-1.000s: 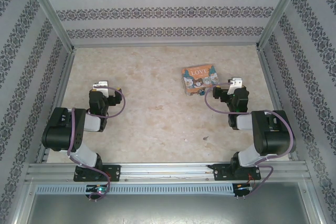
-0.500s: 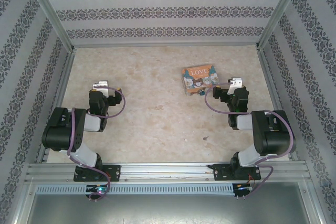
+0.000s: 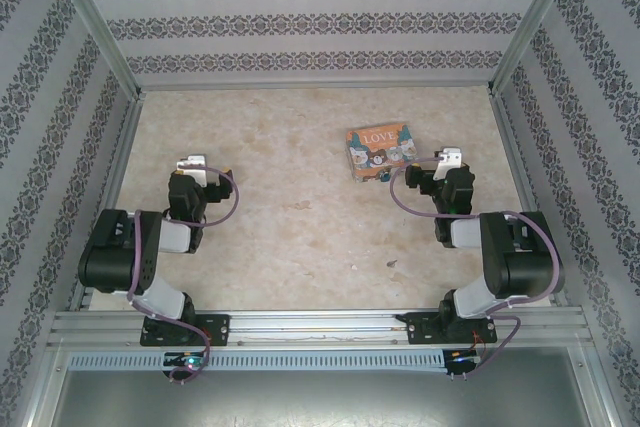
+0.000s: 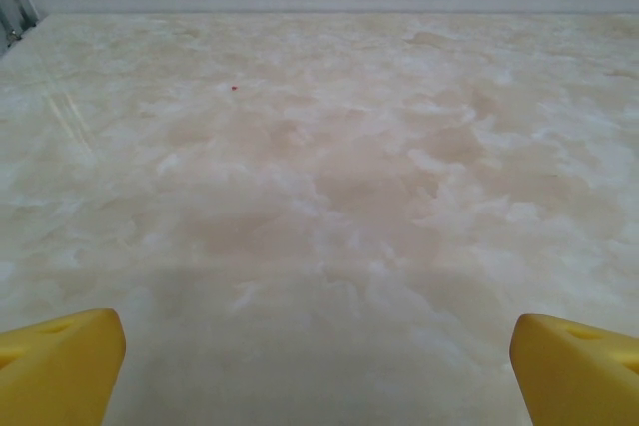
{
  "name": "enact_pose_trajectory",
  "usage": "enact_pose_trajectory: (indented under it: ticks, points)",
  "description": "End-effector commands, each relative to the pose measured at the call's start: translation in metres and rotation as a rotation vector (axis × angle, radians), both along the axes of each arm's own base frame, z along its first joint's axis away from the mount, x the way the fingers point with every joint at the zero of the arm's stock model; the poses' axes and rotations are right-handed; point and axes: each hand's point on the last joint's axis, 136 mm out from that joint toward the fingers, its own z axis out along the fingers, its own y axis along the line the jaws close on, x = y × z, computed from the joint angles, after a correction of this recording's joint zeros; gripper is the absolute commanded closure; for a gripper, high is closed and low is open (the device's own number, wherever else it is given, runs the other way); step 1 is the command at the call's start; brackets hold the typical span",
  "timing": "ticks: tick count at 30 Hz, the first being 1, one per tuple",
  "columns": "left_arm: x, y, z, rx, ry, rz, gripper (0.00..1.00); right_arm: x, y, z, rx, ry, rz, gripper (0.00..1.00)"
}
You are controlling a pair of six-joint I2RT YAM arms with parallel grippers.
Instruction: Unlock a padlock with a key
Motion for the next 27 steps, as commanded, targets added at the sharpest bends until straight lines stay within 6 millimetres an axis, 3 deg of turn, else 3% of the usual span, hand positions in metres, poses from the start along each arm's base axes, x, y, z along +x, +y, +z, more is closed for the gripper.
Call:
enact_pose_trajectory:
  ticks: [1,7,12,15,19,23,27]
  points:
    - [-0.006,0.003,0.029,0.013,-0.05,0.002,0.01,-0.005,-0.001,0.023,-0.008,-0.054,-0.019,0.01]
    - [-0.016,0.006,0.079,-0.111,-0.036,0.06,0.01,-0.021,-0.006,0.034,0.04,0.055,-0.065,0.02]
    - [-0.019,-0.017,0.093,-0.393,0.069,0.025,0.01,-0.044,-0.001,0.037,0.182,0.206,-0.072,0.02]
    - [-0.019,-0.041,0.091,-0.523,0.13,-0.042,0.0,-0.056,0.009,0.043,0.294,0.261,-0.026,0.02]
    - [-0.018,-0.077,0.09,-0.559,0.21,-0.113,0.0,-0.061,0.016,0.052,0.45,0.313,0.02,0.02]
    - [-0.01,-0.127,0.087,-0.597,0.27,-0.206,0.0,-0.05,0.019,0.058,0.572,0.334,0.054,0.02]
    - [0.002,-0.18,0.083,-0.638,0.306,-0.292,0.01,-0.028,0.015,0.058,0.578,0.348,0.056,0.01]
